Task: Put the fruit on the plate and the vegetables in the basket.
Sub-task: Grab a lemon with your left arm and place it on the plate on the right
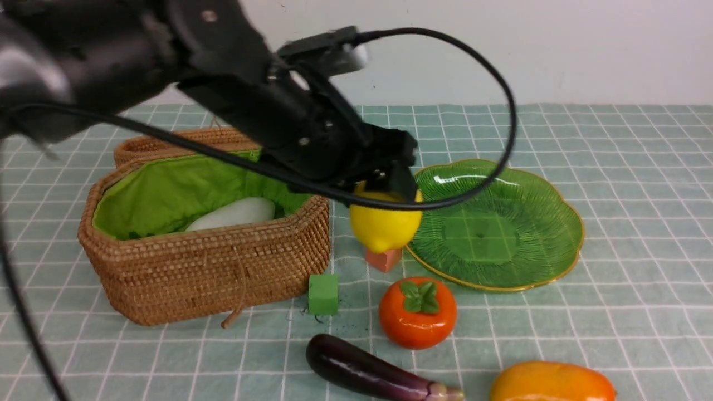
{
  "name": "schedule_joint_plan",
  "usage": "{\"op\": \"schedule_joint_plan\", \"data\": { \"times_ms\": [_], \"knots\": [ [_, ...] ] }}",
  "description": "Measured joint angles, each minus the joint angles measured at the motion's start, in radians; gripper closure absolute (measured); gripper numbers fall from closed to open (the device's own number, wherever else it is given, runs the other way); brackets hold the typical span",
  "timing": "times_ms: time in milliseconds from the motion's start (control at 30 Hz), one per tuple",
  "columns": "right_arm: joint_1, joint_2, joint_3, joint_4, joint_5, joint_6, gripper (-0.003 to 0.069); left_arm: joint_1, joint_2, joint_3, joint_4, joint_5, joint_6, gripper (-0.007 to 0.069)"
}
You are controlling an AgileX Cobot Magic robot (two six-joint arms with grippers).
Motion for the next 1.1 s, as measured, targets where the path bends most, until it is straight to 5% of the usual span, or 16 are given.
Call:
{"op": "schedule_joint_plan", "data": {
  "times_ms": [367, 700, 1100],
  "knots": [
    [0.0, 0.0, 0.0, 0.0, 0.0, 0.0, 0.0417, -0.117, 0.413, -0.396, 0.072, -0.135, -0.02, 0.0099],
    [0.0, 0.0, 0.0, 0.0, 0.0, 0.0, 0.0417, -0.147, 0.519, -0.406, 0.239, -0.194, -0.204, 0.0099],
    [0.0, 0.0, 0.0, 0.0, 0.0, 0.0, 0.0417, -0.146, 0.519, -0.411, 0.262, -0.173, -0.226, 0.0081]
  ]
}}
